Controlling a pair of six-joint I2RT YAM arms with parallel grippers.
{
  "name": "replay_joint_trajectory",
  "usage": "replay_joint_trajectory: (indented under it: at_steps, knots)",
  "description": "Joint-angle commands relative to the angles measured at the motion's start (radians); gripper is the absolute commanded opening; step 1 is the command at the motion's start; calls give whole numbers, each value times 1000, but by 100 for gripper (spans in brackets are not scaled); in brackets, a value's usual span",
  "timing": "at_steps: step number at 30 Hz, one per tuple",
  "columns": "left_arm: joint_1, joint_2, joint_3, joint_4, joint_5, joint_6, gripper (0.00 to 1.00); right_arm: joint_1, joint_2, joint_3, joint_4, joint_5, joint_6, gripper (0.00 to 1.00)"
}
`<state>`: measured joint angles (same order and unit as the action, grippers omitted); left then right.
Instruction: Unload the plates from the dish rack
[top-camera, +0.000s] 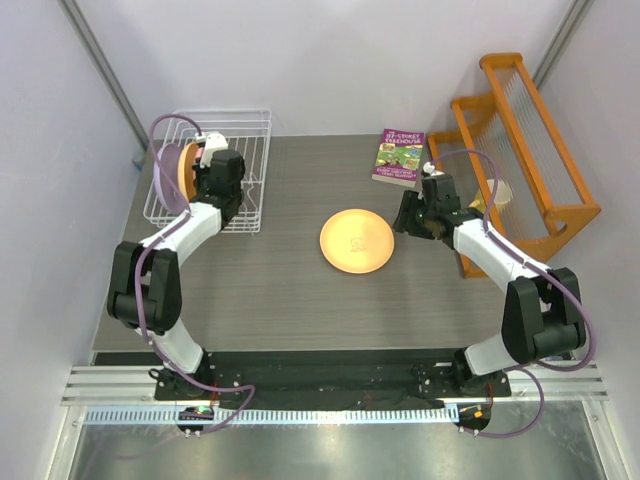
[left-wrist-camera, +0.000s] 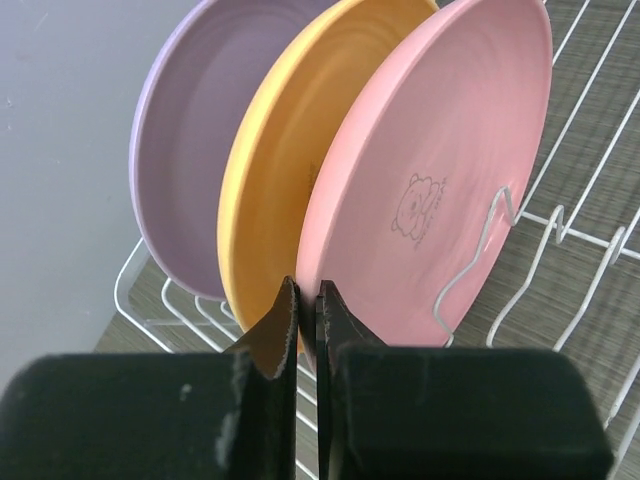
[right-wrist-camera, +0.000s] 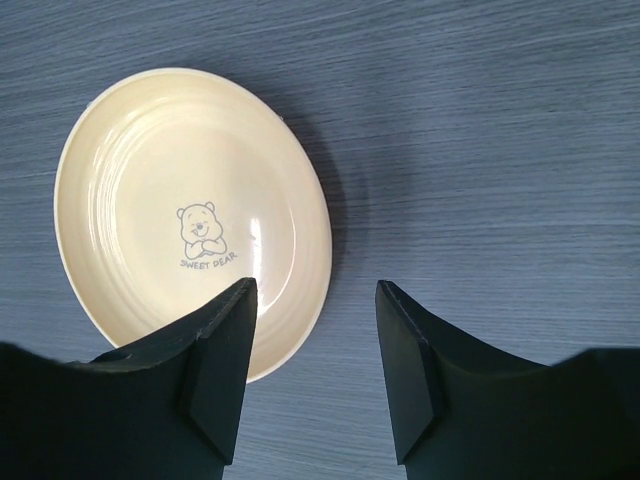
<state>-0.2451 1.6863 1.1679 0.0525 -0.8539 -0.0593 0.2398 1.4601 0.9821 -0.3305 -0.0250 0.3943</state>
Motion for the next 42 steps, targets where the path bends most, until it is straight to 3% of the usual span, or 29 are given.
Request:
replay_joint_trajectory:
  at_steps: [1, 6, 18, 27, 29, 31, 32, 33, 38, 42]
  knots:
    - [-2, -17, 47, 52, -39, -1, 0, -4, 16, 38, 1, 0, -11, 56]
    - [-13, -46, 38, 107, -140, 55, 0, -5, 16, 36, -1, -7, -11, 56]
    - [-138, -83, 27, 427, -396, 424, 0, -5, -33, 43, -39, 20, -29, 61]
    - [-201, -187, 50, 378, -429, 494, 0, -4, -113, 67, -74, 51, -40, 63]
    - [-221, -237, 68, 289, -392, 401, 0, -4, -132, 75, -73, 39, -41, 64]
    - [-240, -284, 122, 12, -271, 253, 0, -4, -156, 81, -70, 1, -37, 65]
    - [-241, -296, 140, -140, -175, 111, 0, -4, -161, 82, -62, -27, -34, 65]
    - [-243, -309, 156, -190, -115, 64, 0, -4, -168, 84, -52, -45, -28, 65]
    - [-250, -370, 131, -327, 152, -152, 0, 1, -211, 47, 89, -177, 44, 65]
    - [-252, -378, 82, -338, 396, -299, 0, 1, -245, -20, 269, -317, 131, 65]
